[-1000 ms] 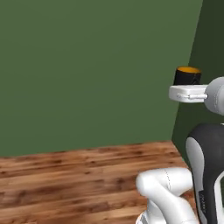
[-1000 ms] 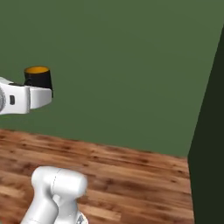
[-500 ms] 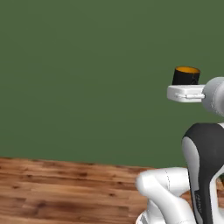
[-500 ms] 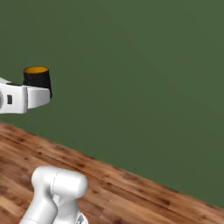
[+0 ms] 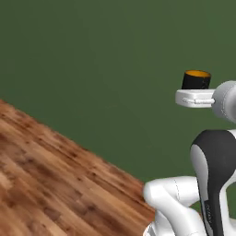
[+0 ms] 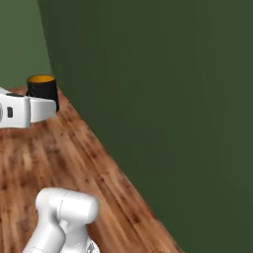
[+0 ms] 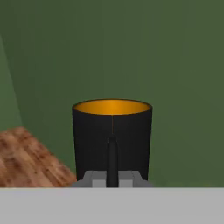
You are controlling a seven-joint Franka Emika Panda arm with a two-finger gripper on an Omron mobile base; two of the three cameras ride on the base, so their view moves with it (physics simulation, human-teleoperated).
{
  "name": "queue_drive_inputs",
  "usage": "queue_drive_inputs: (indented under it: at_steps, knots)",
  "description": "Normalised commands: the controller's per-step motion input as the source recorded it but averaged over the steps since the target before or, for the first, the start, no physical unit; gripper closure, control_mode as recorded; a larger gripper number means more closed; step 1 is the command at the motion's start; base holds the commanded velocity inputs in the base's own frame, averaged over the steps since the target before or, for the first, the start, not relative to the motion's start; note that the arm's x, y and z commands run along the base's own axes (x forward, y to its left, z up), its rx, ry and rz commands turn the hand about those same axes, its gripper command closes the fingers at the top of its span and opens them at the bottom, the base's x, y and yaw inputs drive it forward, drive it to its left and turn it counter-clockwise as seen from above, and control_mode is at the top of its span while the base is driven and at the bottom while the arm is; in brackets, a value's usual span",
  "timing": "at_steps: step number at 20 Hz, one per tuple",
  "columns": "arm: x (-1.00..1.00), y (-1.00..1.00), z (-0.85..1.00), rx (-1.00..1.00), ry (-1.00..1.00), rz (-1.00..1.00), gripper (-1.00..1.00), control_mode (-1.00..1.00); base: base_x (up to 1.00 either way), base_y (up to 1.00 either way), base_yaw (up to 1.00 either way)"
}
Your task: There is a tray on the dining counter. Grab the cup, mug, and pitcher and place them on the tray. The pitcher may be placed next to the tray if it cannot fit the tray.
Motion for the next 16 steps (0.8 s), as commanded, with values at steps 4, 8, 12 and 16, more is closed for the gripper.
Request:
queue_drive_inputs:
  at_steps: [4,8,12,16]
  knots:
    - [0.0,0.0,0.0,0.0,0.0,0.0,1.0,1.0,1.0,-0.03,0.87]
    - [0.0,0.0,0.0,0.0,0.0,0.0,1.0,1.0,1.0,-0.04,0.8]
    - [0.0,0.0,0.0,0.0,0.0,0.0,1.0,1.0,1.0,0.0,0.75]
    - [0.0,0.0,0.0,0.0,0.0,0.0,1.0,1.0,1.0,-0.12,0.41]
